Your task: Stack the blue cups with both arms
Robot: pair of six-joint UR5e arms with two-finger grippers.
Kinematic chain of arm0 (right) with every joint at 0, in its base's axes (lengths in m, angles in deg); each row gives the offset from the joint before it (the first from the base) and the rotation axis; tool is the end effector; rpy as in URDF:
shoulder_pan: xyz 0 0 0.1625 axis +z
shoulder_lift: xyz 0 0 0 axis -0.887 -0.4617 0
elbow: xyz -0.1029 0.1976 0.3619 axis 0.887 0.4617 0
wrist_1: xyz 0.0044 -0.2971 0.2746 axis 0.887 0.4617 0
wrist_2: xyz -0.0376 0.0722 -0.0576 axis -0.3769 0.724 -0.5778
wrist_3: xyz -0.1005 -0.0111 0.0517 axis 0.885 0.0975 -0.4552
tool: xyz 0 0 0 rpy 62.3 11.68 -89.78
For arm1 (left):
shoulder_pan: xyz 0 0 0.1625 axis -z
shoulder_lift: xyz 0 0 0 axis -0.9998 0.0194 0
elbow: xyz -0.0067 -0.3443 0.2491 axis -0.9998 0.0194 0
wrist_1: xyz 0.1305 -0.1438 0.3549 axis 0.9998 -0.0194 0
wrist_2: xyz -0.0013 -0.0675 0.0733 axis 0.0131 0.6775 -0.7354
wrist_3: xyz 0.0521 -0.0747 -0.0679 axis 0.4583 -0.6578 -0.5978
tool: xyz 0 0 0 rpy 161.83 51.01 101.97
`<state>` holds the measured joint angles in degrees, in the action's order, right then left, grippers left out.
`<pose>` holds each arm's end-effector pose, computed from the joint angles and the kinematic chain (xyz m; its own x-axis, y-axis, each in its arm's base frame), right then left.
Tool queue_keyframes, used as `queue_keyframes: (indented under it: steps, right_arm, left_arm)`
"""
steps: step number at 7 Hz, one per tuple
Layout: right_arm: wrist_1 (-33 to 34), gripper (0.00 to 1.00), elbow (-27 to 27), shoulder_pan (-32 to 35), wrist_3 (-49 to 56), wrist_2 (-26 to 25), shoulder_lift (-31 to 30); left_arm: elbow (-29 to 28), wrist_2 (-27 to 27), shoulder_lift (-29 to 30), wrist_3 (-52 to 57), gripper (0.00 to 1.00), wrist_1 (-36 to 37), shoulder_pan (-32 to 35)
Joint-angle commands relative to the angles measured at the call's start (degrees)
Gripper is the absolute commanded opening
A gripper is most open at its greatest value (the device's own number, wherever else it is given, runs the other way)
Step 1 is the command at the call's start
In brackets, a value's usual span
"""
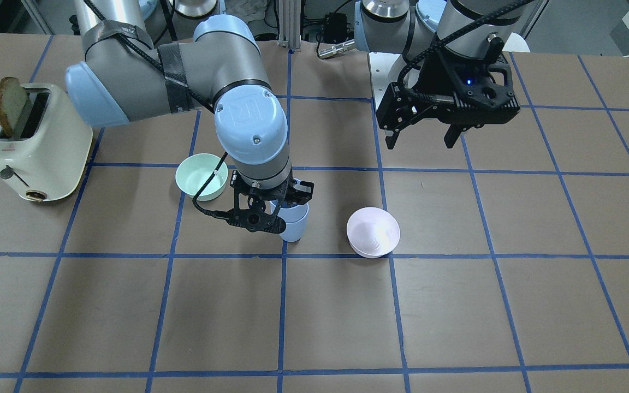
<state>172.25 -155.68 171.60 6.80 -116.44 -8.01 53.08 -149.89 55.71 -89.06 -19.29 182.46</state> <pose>0.3423 -0.5360 0.3328 -0.9804 0.1963 -0.0190 0.1871 0.9563 0.2247 -0.1682 -0.4921 0.5015 -0.9957 -0.0800 0.0463 -0.0833 0.9938 -0.0740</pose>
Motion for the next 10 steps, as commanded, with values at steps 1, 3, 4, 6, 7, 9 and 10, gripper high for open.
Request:
queue_keyframes:
  steps: [1,3,4,6,7,9,10]
  right_arm:
    - [0.08,1.0,0.82,-2.04,0.68,-0.95,-1.79]
    - [-0.62,1.0,0.48,-10.97,13.93,-4.9,-7.23]
    - [-1.58,1.0,0.04,-14.84,20.66,-5.26,-9.52]
    - [-3.25,1.0,-0.93,-19.52,24.73,-6.31,-12.08]
    - [-4.65,1.0,-0.93,-20.93,29.03,-6.58,-13.05]
    - [-7.46,1.0,-0.93,-22.17,29.51,-7.55,-14.98]
    - [-7.91,1.0,-0.93,-22.18,29.51,-7.46,-15.16]
  left_arm:
    - [0.11,-0.09,-0.01,0.0,1.0,0.0,0.04]
    - [0.02,0.0,-0.01,0.0,1.0,0.0,0.04]
    - [0.11,-0.09,-0.01,0.0,1.0,0.0,0.04]
    - [0.02,0.0,0.08,0.0,1.0,0.0,0.04]
    - [0.02,0.0,0.08,0.0,1.0,0.0,0.04]
    - [0.02,0.0,0.08,0.0,1.0,0.0,0.04]
    - [0.02,0.0,0.08,0.0,1.0,0.0,0.04]
